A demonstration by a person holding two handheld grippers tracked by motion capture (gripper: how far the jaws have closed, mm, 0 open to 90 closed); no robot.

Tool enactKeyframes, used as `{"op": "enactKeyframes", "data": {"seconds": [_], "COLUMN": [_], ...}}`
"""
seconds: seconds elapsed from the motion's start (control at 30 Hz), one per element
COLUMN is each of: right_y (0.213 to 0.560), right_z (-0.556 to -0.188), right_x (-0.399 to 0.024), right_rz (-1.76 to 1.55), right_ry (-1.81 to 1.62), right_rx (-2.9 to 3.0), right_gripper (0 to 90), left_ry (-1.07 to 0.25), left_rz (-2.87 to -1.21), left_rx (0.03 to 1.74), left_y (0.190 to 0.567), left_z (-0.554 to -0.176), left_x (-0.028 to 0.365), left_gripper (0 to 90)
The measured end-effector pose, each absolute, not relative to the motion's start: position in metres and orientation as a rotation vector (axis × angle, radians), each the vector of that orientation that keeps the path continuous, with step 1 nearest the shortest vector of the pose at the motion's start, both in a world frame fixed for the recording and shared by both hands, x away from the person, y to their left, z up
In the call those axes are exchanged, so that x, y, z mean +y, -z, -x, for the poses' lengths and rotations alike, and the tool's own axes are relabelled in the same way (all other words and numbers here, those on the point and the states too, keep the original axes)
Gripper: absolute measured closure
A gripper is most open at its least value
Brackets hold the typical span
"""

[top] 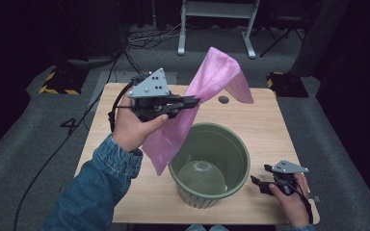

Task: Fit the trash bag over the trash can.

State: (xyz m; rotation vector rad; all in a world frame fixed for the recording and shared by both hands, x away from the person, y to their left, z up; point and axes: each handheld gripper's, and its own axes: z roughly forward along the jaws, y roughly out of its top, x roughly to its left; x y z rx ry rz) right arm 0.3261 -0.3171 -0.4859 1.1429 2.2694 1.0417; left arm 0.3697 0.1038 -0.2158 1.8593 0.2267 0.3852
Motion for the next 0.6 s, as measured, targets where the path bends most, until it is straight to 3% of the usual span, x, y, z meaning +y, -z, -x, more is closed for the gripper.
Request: {"op": "enactKeyframes", "data": {"seconds": [0.6], "right_y": [0.488], "right_z": [-0.331], "right_x": [-0.320], "right_rz": [-1.153], "right_ry": [-1.058], "right_rx": [2.307], "right_gripper": [25.6], "left_ry": [-0.299], "left_rz": [-1.833], "left_rx": [0.092], "left_y": [0.204], "left_z": [-0.360], "left_x": [0.038], "left_gripper": [89.8]}}
